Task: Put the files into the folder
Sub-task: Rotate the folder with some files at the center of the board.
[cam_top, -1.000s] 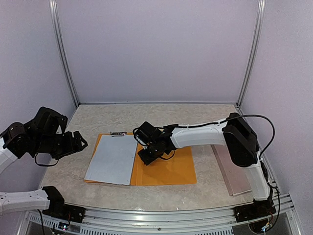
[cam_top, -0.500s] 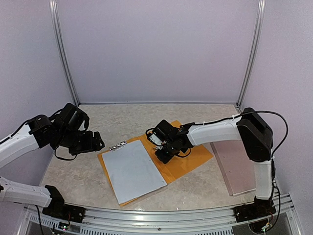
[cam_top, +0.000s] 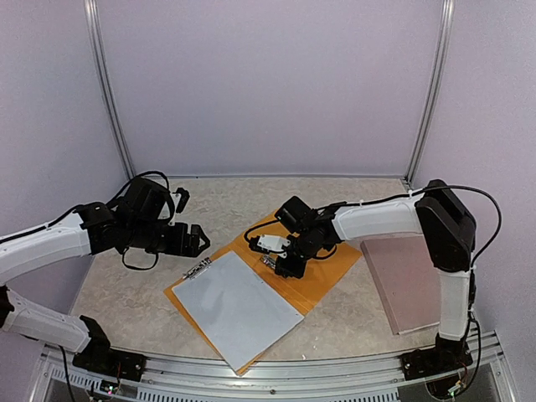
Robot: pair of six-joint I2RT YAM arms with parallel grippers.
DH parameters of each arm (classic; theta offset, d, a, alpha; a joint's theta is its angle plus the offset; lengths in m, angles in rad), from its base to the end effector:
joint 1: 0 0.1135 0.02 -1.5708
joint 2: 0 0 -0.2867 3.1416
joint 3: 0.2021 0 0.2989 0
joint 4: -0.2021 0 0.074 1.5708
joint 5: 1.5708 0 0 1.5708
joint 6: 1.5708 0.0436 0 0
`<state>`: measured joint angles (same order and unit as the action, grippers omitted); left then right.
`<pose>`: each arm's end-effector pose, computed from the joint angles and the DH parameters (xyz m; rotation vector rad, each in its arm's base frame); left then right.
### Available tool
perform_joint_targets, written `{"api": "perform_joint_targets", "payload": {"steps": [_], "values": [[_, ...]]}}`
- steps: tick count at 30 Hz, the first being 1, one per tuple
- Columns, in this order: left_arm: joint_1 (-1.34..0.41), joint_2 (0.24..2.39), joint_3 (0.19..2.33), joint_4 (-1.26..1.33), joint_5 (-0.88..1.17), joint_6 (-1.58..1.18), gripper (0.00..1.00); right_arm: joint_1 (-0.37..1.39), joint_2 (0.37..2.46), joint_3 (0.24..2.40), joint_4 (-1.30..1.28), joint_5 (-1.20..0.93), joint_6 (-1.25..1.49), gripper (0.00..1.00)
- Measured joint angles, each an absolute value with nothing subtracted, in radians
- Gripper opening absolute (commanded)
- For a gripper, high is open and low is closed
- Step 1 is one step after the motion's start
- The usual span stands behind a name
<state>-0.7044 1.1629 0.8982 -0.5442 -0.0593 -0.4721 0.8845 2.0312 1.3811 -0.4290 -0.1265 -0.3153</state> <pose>0.2194 -0.1831 0.2729 0.2533 2.4205 -0.4808 0.2949 0.3687 0.1375 -1.5499 2.1905 0.3521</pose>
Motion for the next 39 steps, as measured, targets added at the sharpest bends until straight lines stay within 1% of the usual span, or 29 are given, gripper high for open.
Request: {"api": "perform_joint_targets", "payload": {"steps": [4, 9, 11, 13, 17, 19, 20, 24, 31, 33, 36, 39], "values": [[-0.696, 1.240, 0.895, -0.439, -0.009, -0.386, 0.89, 0.873, 2.072, 1.457, -0.464, -0.191, -0.399, 0.09], [-0.665, 1.376, 0.923, -0.338, 0.051, -0.303, 0.88, 0.858, 2.115, 1.509, -0.489, -0.212, -0.456, 0.08], [-0.653, 1.429, 0.941, -0.302, 0.078, -0.275, 0.87, 0.843, 2.116, 1.509, -0.490, -0.234, -0.471, 0.09], [-0.637, 1.481, 0.959, -0.264, 0.119, -0.245, 0.86, 0.817, 2.116, 1.509, -0.492, -0.265, -0.483, 0.15], [-0.611, 1.578, 0.981, -0.187, 0.212, -0.163, 0.85, 0.754, 2.111, 1.495, -0.474, -0.337, -0.488, 0.42], [-0.608, 1.623, 1.000, -0.167, 0.253, -0.115, 0.83, 0.735, 2.098, 1.475, -0.457, -0.369, -0.462, 0.52], [-0.608, 1.650, 1.016, -0.160, 0.276, -0.084, 0.83, 0.724, 2.088, 1.461, -0.441, -0.384, -0.448, 0.55], [-0.606, 1.758, 1.089, -0.133, 0.360, 0.027, 0.81, 0.698, 2.045, 1.416, -0.377, -0.424, -0.343, 0.54], [-0.592, 1.899, 1.202, -0.117, 0.486, 0.209, 0.76, 0.689, 1.997, 1.367, -0.271, -0.426, -0.051, 0.40], [-0.589, 1.938, 1.237, -0.117, 0.524, 0.258, 0.76, 0.677, 1.997, 1.352, -0.240, -0.430, 0.041, 0.41], [-0.590, 1.964, 1.246, -0.106, 0.569, 0.311, 0.76, 0.648, 1.996, 1.294, -0.168, -0.443, 0.162, 0.45], [-0.590, 1.985, 1.254, -0.107, 0.603, 0.369, 0.76, 0.628, 1.996, 1.230, -0.128, -0.453, 0.260, 0.45]]}}
